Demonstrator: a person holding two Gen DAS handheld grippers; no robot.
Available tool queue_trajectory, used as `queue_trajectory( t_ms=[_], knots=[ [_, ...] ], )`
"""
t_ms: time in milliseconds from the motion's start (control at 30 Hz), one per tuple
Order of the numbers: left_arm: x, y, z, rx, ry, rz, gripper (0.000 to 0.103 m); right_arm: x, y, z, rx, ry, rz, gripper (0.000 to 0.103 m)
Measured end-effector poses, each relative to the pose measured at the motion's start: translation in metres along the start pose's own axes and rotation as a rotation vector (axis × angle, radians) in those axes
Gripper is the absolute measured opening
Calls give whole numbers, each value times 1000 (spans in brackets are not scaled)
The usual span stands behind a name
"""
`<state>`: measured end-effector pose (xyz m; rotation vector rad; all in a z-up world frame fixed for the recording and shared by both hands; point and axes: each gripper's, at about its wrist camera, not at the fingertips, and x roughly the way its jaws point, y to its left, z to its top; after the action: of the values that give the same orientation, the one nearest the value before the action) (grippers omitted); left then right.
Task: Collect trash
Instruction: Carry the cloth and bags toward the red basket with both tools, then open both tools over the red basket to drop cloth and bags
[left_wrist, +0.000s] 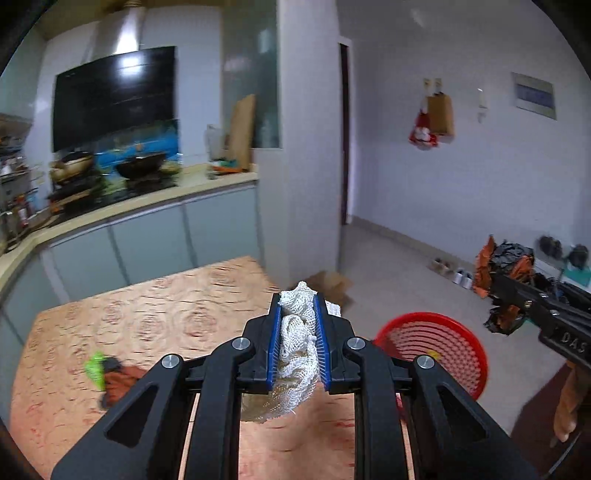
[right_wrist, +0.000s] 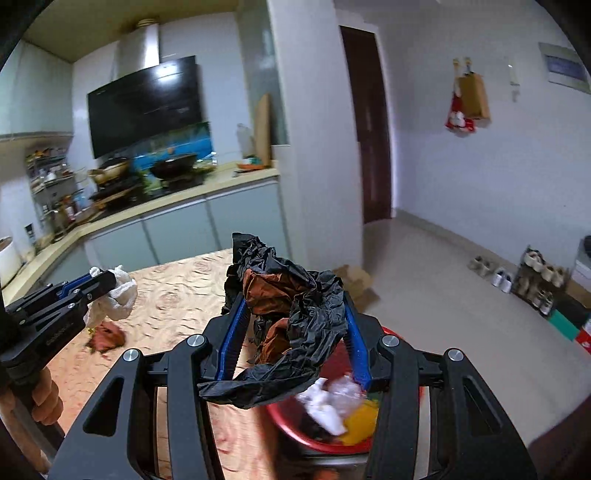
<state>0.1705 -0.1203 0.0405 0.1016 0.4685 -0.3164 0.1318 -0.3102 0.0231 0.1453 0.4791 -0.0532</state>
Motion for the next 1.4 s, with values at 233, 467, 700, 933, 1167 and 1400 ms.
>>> queue_trajectory(
  t_ms=[233,467,700,933,1167,1400],
  knots=[
    [40,-48,-6,33,79,-121,16,14,-36,-17,38,53,-50,47],
    [84,-78,-14,49,169,-227,16,40,-60,-36,62,128,-81,47],
    [123,-95,-32,48,267,-304,17,71,-73,-57,68,227,-71,48],
    [150,-94,-40,6,337,-355,20,91,-79,-68,87,295,-39,55],
    [142,-84,-30,-16,303,-374,55,86,-82,-66,119,282,-12,70],
    [124,-58,-19,-61,260,-341,66,71,-78,-59,120,234,-20,70]
  ],
)
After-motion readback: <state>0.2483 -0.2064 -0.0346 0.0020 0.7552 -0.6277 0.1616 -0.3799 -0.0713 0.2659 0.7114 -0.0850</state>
